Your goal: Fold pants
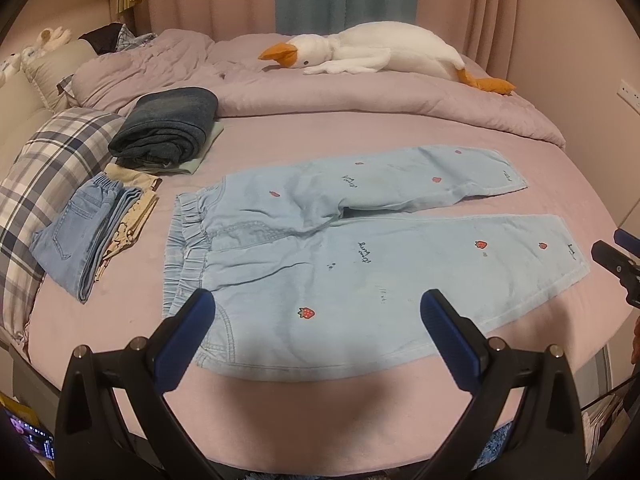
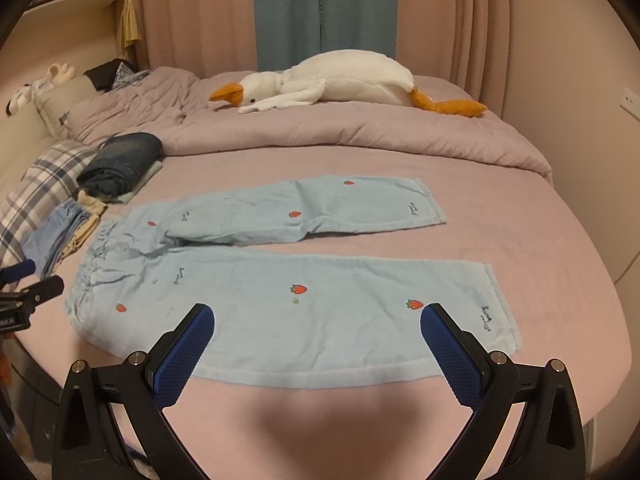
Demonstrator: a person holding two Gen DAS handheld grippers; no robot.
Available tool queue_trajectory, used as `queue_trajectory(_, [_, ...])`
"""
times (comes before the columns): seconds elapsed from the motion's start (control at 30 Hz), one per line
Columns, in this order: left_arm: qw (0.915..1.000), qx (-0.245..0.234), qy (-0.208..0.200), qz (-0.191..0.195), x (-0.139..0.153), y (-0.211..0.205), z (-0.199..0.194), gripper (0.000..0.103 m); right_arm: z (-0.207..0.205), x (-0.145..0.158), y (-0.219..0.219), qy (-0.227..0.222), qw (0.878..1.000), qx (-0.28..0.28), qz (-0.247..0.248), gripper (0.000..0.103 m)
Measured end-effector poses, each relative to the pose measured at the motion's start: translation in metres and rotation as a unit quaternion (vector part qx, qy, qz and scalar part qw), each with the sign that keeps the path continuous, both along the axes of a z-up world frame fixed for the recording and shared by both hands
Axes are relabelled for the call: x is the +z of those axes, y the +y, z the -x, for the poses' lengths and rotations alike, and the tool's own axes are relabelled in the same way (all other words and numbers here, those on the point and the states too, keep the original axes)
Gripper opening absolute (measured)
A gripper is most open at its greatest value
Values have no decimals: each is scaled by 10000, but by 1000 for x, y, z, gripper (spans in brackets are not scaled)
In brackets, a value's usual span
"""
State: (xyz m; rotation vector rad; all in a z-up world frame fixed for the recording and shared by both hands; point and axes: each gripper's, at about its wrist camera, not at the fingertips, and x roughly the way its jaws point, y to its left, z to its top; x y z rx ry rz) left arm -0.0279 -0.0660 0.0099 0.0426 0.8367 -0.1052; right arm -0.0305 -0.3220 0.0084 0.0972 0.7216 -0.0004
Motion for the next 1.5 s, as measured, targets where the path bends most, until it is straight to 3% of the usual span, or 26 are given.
queue_trajectory(1.5, [9998,-170,-48,-81,5,-7,5,103,5,0,-6,-74,10000,-27,-35,102])
